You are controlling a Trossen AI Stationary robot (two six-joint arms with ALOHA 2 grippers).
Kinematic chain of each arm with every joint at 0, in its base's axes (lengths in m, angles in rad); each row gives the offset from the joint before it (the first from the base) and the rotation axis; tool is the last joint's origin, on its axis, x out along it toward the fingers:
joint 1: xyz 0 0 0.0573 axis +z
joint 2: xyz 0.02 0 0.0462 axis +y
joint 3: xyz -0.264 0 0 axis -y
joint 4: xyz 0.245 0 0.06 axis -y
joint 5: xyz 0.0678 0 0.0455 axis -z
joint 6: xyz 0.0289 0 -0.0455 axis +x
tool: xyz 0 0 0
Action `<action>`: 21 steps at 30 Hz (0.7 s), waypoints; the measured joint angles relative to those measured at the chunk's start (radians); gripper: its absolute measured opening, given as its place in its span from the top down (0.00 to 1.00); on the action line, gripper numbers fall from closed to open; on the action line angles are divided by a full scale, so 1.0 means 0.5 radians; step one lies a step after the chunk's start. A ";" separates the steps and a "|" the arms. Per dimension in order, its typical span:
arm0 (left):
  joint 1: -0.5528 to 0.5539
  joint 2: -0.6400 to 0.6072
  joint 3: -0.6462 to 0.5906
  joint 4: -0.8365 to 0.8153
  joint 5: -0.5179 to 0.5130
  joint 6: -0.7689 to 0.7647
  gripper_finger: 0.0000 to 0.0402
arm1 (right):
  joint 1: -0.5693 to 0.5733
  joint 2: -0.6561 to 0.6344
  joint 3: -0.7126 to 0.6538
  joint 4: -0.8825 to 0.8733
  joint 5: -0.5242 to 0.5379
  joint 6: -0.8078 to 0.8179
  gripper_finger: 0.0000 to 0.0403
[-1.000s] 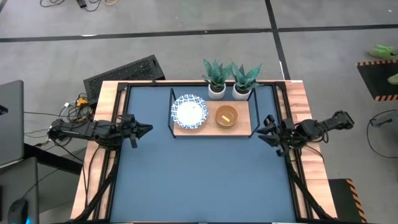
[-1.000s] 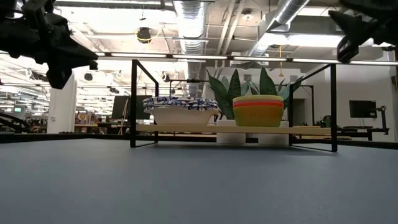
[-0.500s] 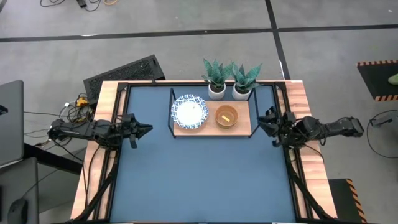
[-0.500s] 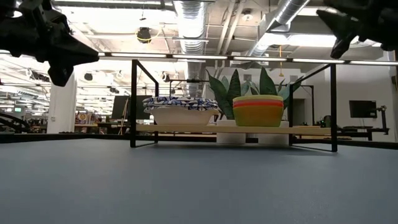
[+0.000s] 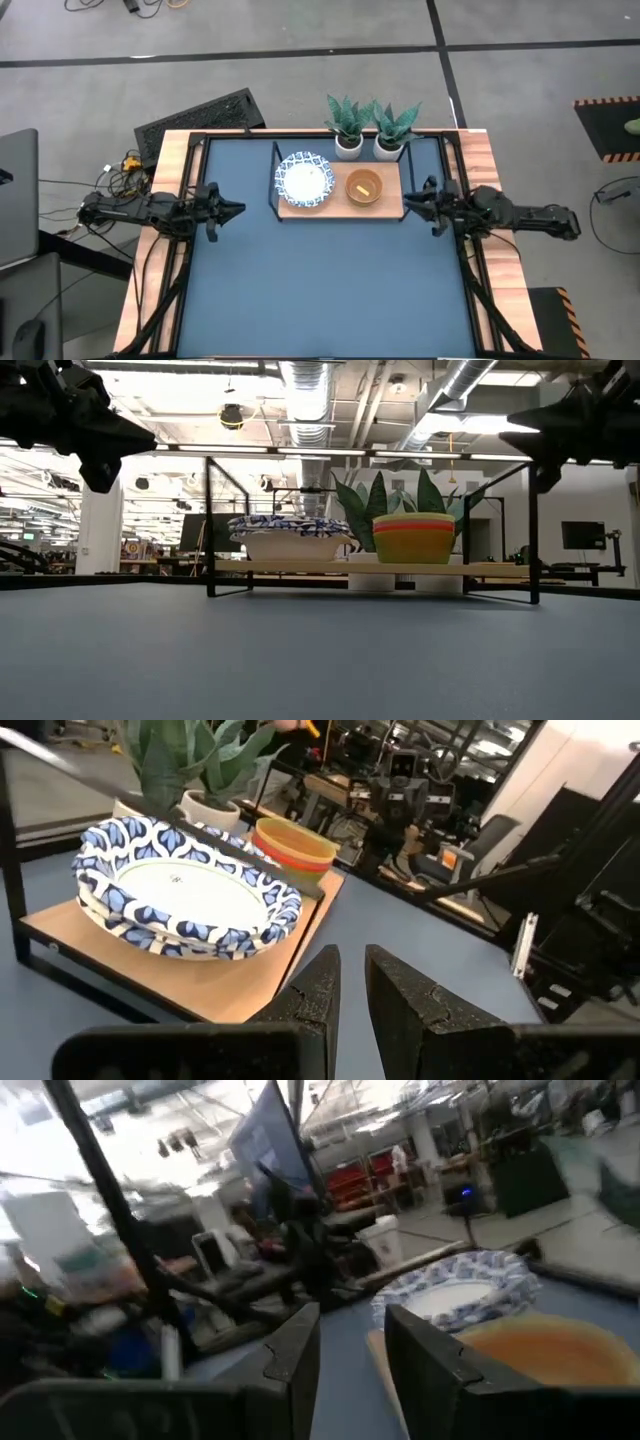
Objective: Place and stack bowls onto a shelf
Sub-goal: Return to Home Position
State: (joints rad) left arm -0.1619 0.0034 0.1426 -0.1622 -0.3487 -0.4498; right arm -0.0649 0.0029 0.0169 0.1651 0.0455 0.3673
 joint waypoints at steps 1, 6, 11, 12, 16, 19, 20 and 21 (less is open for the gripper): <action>0.000 0.000 -0.007 -0.002 -0.007 0.011 0.91 | 0.011 -0.001 -0.015 -0.014 -0.010 0.025 0.65; 0.000 0.000 -0.129 0.123 -0.006 -0.013 0.91 | 0.084 0.005 -0.020 -0.263 -0.048 0.110 0.65; 0.000 0.041 -0.261 0.537 0.055 0.051 0.91 | 0.157 0.001 -0.021 -0.262 -0.048 0.101 0.65; 0.000 0.039 -0.263 0.564 0.051 0.066 0.91 | 0.167 -0.001 -0.021 -0.262 -0.047 0.101 0.65; 0.000 0.033 -0.261 0.561 0.019 0.081 0.91 | 0.197 -0.001 -0.021 -0.250 -0.043 0.091 0.65; 0.001 0.030 -0.261 0.546 0.007 0.115 0.91 | 0.214 -0.001 -0.021 -0.229 -0.042 0.091 0.65; 0.000 0.030 -0.262 0.523 -0.009 0.127 0.91 | 0.223 -0.001 -0.019 -0.227 -0.041 0.091 0.65; 0.000 0.031 -0.262 0.506 -0.029 0.129 0.91 | 0.236 -0.001 -0.014 -0.228 -0.042 0.088 0.65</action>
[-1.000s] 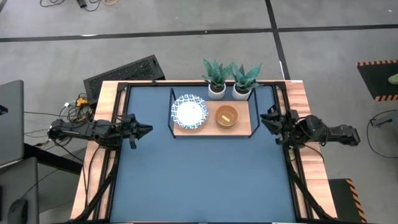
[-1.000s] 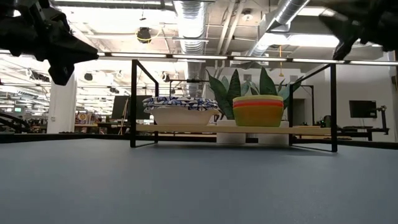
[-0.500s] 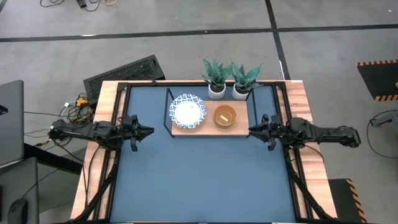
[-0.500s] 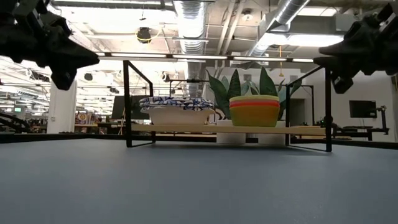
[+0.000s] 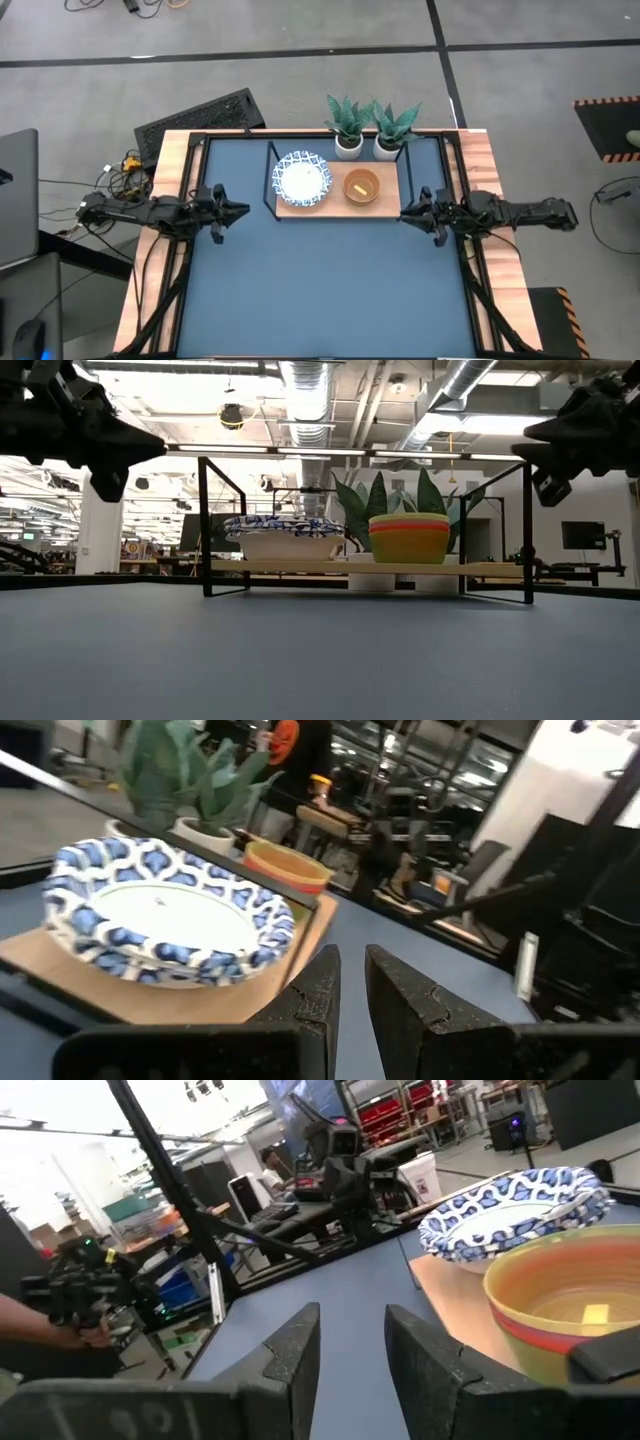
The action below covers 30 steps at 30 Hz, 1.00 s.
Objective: Place and stack bowls onto a shelf
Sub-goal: Return to Home Position
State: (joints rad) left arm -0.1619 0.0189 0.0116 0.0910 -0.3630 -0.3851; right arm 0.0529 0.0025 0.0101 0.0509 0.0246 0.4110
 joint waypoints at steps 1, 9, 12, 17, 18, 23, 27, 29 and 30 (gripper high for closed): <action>0.001 0.001 0.000 -0.006 -0.030 0.001 0.91 | 0.012 0.001 0.006 -0.004 0.000 -0.001 0.65; 0.001 0.000 -0.001 -0.026 -0.104 0.086 0.91 | 0.192 0.001 0.077 -0.017 -0.010 -0.033 0.65; 0.001 0.000 -0.001 -0.025 -0.111 0.099 0.91 | 0.264 0.000 0.080 -0.111 0.016 -0.039 0.65; 0.001 0.000 -0.001 -0.026 -0.112 0.126 0.91 | 0.337 0.001 0.073 -0.226 0.054 -0.038 0.65; 0.001 0.000 -0.001 -0.026 -0.112 0.134 0.91 | 0.347 0.000 0.069 -0.222 0.055 -0.038 0.65; 0.001 0.000 -0.002 -0.026 -0.111 0.124 0.91 | 0.365 0.000 0.069 -0.231 0.069 -0.087 0.65; 0.001 0.000 -0.002 -0.026 -0.111 0.181 0.91 | 0.365 0.006 0.068 -0.237 0.069 -0.158 0.65; 0.001 0.000 -0.002 -0.026 -0.111 0.214 0.91 | 0.362 0.008 0.068 -0.240 0.069 -0.159 0.65; 0.001 0.000 -0.002 -0.025 -0.111 0.223 0.91 | 0.361 0.008 0.068 -0.241 0.069 -0.159 0.65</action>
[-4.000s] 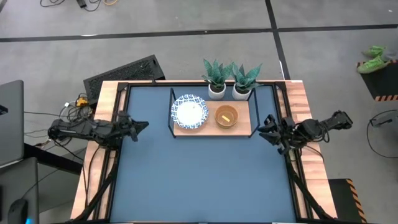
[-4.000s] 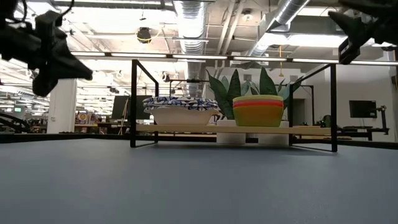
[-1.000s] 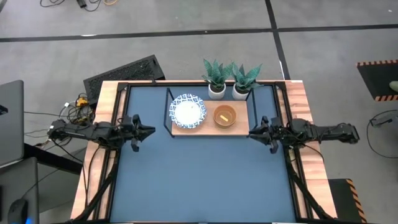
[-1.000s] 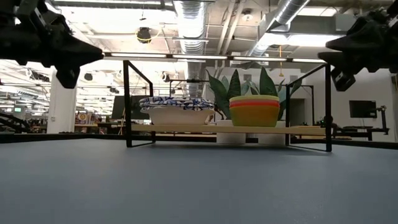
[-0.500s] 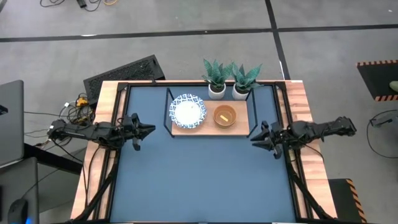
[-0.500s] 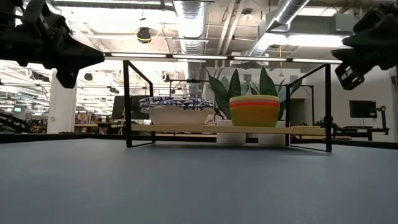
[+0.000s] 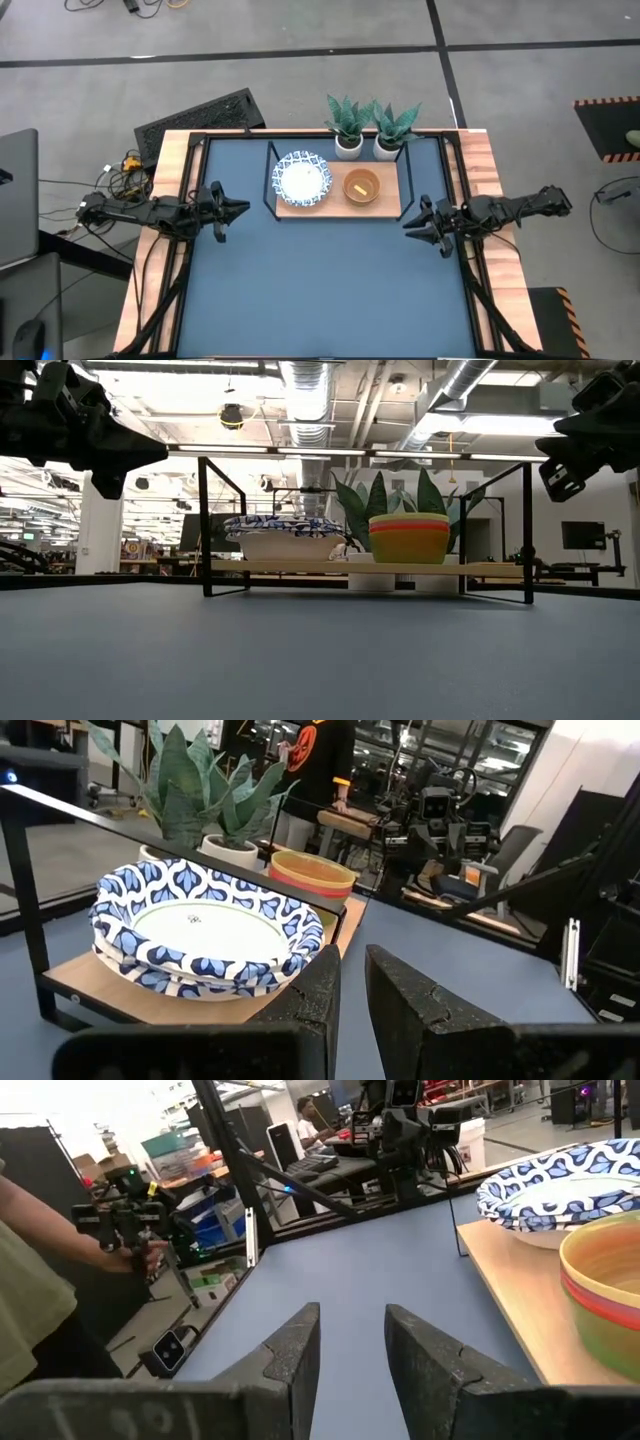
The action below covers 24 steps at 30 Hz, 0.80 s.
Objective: Place and stack bowls onto a shelf
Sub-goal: Return to Home Position
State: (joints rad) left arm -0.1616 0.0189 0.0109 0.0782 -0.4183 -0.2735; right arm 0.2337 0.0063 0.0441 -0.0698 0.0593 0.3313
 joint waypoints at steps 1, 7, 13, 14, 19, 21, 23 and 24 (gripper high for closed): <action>0.000 0.000 0.000 0.000 0.001 0.000 0.91 | 0.000 0.000 0.000 -0.002 0.000 0.000 0.65; 0.000 0.000 -0.001 0.000 0.001 0.000 0.91 | 0.004 0.000 -0.003 -0.009 -0.014 0.000 0.65; 0.000 0.000 -0.001 0.000 0.001 0.000 0.91 | 0.001 0.000 -0.003 -0.009 -0.016 0.001 0.65; 0.000 0.000 -0.002 0.000 0.001 0.000 0.91 | 0.002 0.000 -0.003 -0.009 -0.016 0.001 0.65; 0.000 0.000 -0.002 0.000 0.001 0.000 0.91 | 0.002 0.000 -0.005 -0.010 -0.018 0.002 0.65; 0.000 0.000 -0.002 0.000 0.001 0.000 0.91 | 0.002 0.000 -0.005 -0.010 -0.018 0.001 0.65; 0.000 0.000 -0.002 0.000 0.001 0.000 0.91 | 0.002 0.000 -0.005 -0.010 -0.018 0.002 0.65; 0.000 0.000 -0.002 0.000 0.001 0.000 0.91 | 0.002 0.000 -0.005 -0.010 -0.018 0.001 0.65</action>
